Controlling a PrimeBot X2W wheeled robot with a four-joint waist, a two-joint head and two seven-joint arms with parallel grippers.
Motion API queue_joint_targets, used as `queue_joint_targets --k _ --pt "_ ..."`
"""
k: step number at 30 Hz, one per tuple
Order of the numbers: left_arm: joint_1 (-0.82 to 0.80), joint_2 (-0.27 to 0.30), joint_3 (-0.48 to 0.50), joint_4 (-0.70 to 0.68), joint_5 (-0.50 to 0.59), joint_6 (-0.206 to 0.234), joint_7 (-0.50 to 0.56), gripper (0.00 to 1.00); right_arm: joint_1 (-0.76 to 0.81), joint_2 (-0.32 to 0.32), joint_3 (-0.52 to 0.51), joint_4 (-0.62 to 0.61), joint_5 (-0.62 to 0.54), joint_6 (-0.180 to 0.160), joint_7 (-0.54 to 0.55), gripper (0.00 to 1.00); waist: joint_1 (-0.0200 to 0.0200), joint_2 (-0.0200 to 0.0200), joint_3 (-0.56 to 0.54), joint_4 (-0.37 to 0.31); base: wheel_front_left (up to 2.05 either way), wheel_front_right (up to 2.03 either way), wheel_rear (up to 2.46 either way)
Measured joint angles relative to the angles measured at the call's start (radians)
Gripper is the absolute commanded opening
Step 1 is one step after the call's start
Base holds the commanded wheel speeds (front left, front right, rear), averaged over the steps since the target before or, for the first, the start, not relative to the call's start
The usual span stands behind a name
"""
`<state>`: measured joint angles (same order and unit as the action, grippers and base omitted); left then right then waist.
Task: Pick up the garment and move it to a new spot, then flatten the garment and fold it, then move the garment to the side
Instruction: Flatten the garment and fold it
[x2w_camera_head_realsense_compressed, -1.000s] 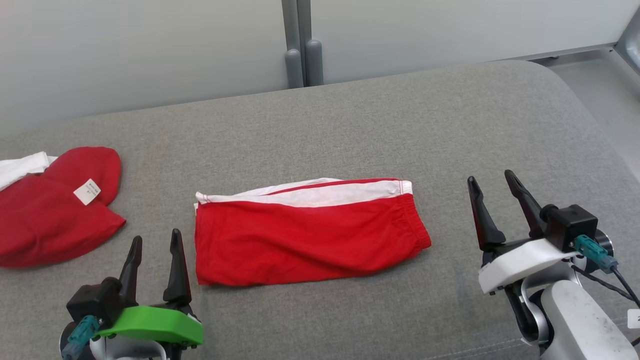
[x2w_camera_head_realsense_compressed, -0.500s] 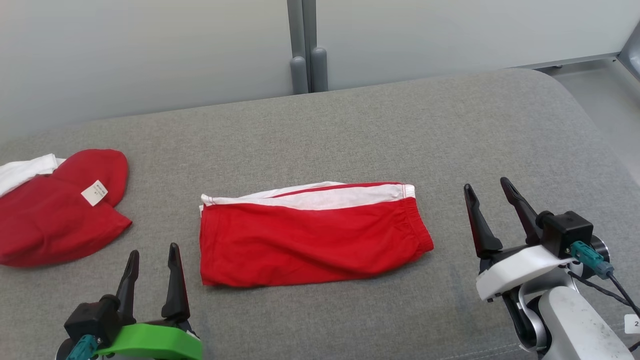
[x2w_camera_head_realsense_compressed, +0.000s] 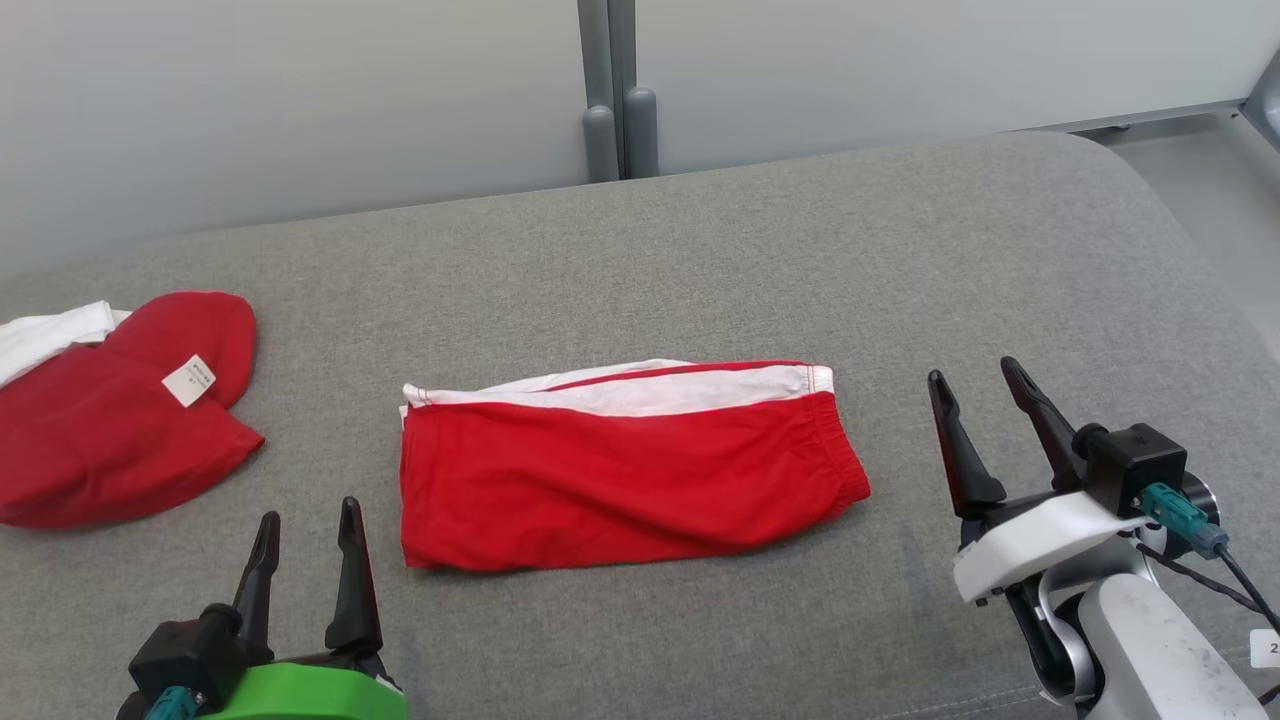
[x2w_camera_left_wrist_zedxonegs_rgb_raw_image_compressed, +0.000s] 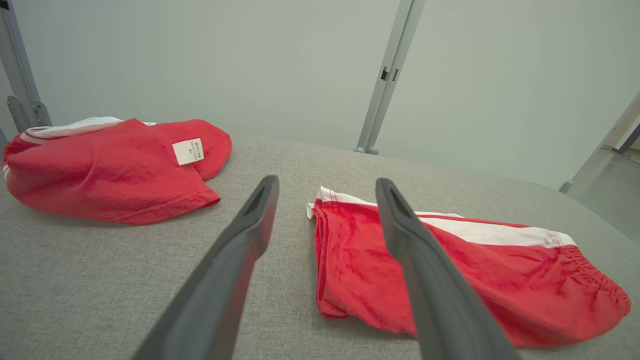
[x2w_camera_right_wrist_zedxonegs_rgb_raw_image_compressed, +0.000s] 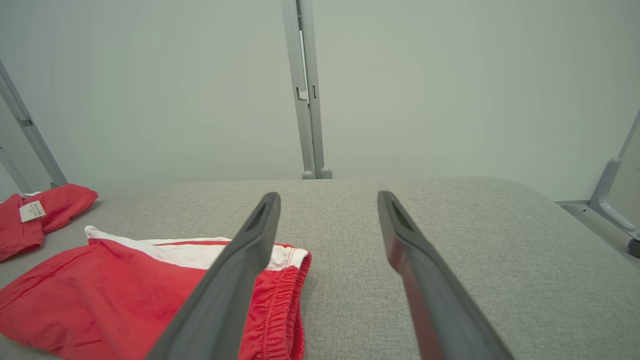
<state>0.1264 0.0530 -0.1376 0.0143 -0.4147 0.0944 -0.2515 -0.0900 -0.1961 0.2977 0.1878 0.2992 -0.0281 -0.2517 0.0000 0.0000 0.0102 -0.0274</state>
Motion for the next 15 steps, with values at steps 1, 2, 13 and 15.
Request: queue_joint_targets --k 1,2,13,15 --pt "0.000 0.000 0.000 -0.001 0.000 0.002 0.000 1.00 0.000 0.000 0.000 0.000 0.000 0.000 0.000 1.00 0.0000 0.0000 0.001 0.000 0.00 0.00 0.00" --pt "0.000 0.000 0.000 -0.002 0.000 0.002 0.000 1.00 0.000 0.000 0.000 0.000 0.000 0.000 0.000 1.00 0.0000 0.0000 0.003 0.000 0.00 0.00 0.00" --pt "0.001 -0.002 -0.024 -0.026 0.003 0.002 0.000 1.00 0.019 0.015 -0.006 0.075 0.040 0.011 0.014 1.00 0.0000 0.0000 0.027 0.002 0.00 0.00 0.00" --pt "0.001 -0.002 -0.029 -0.029 0.006 0.002 0.000 1.00 0.018 0.029 -0.014 0.097 0.069 0.016 0.025 1.00 0.0000 0.0000 0.035 0.005 0.00 0.00 0.00"
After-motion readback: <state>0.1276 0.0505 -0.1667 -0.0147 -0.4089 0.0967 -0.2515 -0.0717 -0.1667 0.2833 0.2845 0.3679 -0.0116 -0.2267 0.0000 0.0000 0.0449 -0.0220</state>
